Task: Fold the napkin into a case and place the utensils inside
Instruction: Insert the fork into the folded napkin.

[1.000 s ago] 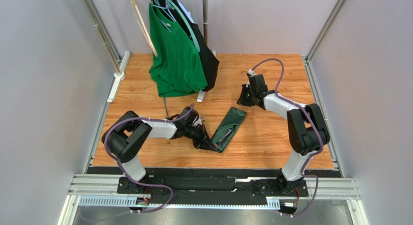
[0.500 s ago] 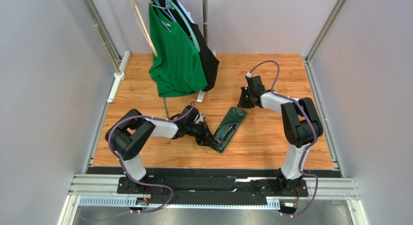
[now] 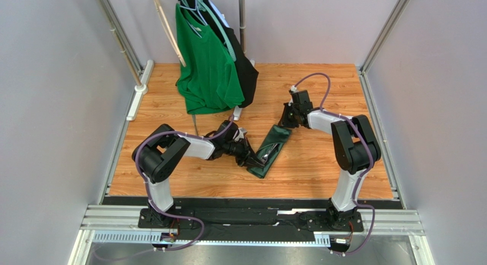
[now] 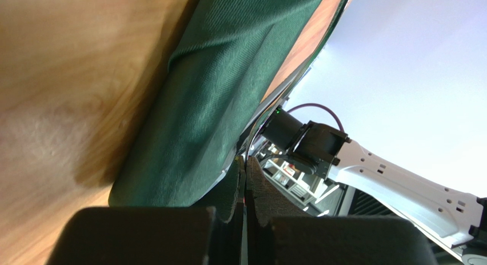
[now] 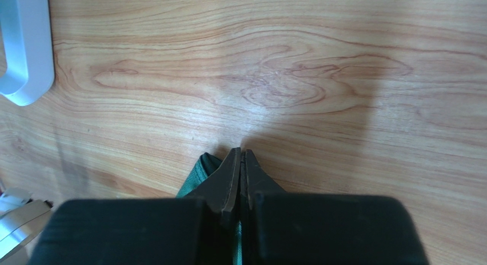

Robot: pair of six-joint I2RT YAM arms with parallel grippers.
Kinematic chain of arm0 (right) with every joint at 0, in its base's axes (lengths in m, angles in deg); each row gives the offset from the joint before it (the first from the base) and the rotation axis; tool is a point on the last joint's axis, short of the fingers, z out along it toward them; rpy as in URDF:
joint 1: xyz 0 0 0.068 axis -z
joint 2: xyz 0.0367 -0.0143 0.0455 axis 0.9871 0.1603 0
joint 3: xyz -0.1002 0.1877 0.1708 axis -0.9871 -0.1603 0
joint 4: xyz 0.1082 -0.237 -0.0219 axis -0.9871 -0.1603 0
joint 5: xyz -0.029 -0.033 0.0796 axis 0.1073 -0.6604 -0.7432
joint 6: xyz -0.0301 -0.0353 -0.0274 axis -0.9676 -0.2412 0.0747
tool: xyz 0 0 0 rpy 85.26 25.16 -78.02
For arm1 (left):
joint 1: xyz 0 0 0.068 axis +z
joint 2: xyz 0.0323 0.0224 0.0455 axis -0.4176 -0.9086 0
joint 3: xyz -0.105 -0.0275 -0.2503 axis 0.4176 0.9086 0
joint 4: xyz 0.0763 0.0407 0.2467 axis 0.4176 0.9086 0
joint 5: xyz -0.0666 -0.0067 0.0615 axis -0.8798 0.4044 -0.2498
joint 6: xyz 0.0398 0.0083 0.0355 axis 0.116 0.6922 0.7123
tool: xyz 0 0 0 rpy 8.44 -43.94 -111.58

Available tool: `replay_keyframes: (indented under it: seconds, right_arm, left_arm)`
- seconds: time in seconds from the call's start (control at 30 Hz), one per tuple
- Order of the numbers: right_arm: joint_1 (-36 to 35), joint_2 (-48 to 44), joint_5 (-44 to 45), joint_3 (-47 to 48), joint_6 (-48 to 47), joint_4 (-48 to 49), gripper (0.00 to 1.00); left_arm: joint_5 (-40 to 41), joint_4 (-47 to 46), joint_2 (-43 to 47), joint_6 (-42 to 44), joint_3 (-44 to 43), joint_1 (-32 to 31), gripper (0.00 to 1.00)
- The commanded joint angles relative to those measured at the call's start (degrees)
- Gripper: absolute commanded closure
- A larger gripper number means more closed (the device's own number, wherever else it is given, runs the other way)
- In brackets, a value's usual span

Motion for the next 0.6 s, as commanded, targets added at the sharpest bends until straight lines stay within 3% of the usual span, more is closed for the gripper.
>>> replay_keyframes:
  seconds: [0.0, 0.57]
  right_arm:
    - [-0.1, 0.5, -2.0, -2.7, 1.3, -0.1, 1.0]
    - [-0.1, 1.0, -2.0, -2.3, 1.0, -0.6, 1.0]
  left_arm:
    - [-0.3, -3.8, -2.1, 0.1, -1.8, 0.0, 1.0]
    - [-0.5, -6.0, -9.4, -0.8, -7.4, -0.1, 1.0]
